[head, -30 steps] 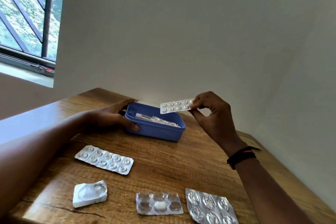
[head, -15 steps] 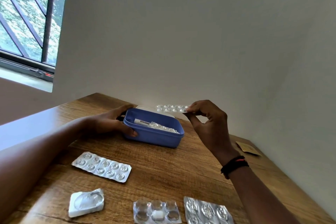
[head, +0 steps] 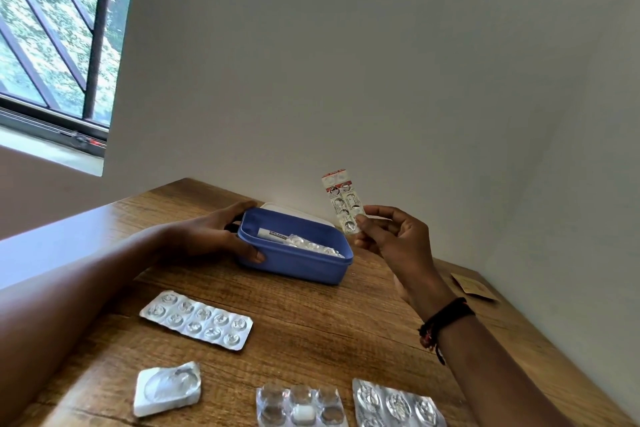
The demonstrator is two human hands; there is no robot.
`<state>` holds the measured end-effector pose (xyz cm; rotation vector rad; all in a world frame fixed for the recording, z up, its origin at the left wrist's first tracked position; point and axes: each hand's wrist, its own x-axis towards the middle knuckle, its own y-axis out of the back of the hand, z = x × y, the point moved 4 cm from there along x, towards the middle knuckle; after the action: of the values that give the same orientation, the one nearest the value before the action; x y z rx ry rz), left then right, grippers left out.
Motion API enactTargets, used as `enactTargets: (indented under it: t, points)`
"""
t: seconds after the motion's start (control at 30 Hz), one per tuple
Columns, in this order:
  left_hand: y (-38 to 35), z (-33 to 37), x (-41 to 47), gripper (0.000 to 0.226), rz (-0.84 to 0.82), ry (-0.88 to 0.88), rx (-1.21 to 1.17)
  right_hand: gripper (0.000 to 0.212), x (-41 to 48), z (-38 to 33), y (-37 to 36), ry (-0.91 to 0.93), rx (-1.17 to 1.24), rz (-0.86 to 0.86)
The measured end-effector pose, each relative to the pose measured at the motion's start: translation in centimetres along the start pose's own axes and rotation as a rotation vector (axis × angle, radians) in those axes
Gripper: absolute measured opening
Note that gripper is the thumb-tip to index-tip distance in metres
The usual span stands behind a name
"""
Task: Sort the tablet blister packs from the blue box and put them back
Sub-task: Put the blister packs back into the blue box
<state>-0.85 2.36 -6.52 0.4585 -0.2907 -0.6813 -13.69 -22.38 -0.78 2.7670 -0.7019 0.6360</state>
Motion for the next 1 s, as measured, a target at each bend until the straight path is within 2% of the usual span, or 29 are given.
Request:
enactTargets:
  t: [0.13,0.27,0.37,0.5,0.57,0.67,0.87,1.0]
  points:
    - [0.0,-0.1,0.0,0.122,-0.003,0.001,-0.003,0.014,0.0,0.2,0.0,0.033,-0.092,0.026]
    - [-0.1,0.2,-0.1,0.121,0.000,0.002,0.006,0.013,-0.4,1.5,-0.9,0.061,-0.296,-0.024]
    - [-0.2,0.4,-0.2,0.122,0.010,0.001,-0.001,0.009,-0.5,2.1,-1.5,0.086,-0.362,-0.031]
    - [-0.3,0.4,-0.4,0.122,0.012,0.005,0.003,0.007,-0.7,0.9,-1.6,0.239,-0.586,0.013]
    - [-0.2,0.6,-0.4,0.121,0.012,0.009,0.012,0.007,-1.2,-0.5,-1.8,0.303,-0.569,-0.006]
    - [-0.2,0.7,-0.7,0.114,0.017,0.022,0.021,0.009,-3.0,-2.4,-3.9,0.306,-0.436,-0.206]
    - [-0.1,0.9,-0.6,0.094,0.038,0.021,0.082,0.033,-8.3,-2.0,-9.5,0.242,-0.500,-0.741]
    - [-0.2,1.0,-0.7,0.106,0.055,0.025,0.060,0.049,-9.2,-0.9,-10.6,0.270,-0.699,-0.842]
